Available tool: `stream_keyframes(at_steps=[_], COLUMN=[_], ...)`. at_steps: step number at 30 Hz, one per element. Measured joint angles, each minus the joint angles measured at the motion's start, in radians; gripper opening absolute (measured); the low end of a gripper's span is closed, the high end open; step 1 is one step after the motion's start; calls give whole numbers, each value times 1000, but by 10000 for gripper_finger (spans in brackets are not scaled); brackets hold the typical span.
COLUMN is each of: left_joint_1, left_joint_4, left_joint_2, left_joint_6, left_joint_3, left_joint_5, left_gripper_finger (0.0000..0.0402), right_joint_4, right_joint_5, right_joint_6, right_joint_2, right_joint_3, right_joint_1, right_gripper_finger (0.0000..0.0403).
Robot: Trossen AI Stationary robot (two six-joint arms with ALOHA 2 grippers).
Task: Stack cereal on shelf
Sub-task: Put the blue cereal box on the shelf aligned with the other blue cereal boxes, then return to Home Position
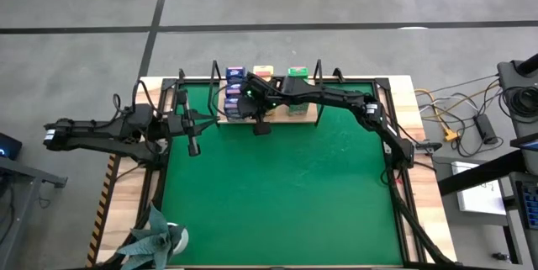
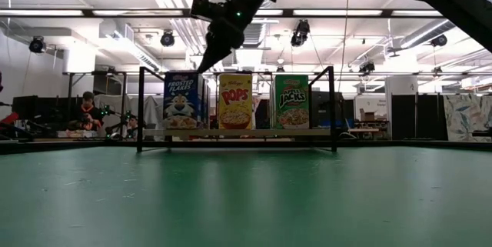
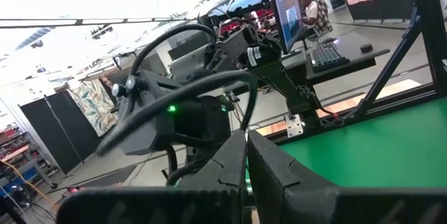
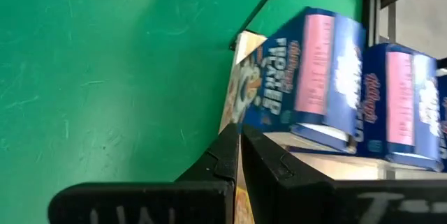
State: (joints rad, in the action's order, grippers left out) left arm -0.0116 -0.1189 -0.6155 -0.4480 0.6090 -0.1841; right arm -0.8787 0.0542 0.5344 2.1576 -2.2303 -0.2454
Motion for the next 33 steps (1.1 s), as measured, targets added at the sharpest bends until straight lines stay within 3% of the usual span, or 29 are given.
stream_keyframes(at_steps=[17,33], left_joint_1=[0,0], left_joint_4=[7,66], left_joint_2=[0,15], left_joint_6=[0,12], left_joint_3=[0,0], left_joint_5=[0,3], left_gripper_finger=[0,0], right_joint_4=[86,-210], right_joint_5=[3,60], right_joint_6=[-12,-117], right_joint_2=[1,-41], right_joint_3=[40,70], right_joint_1=[8,69], right_gripper_finger=[9,9])
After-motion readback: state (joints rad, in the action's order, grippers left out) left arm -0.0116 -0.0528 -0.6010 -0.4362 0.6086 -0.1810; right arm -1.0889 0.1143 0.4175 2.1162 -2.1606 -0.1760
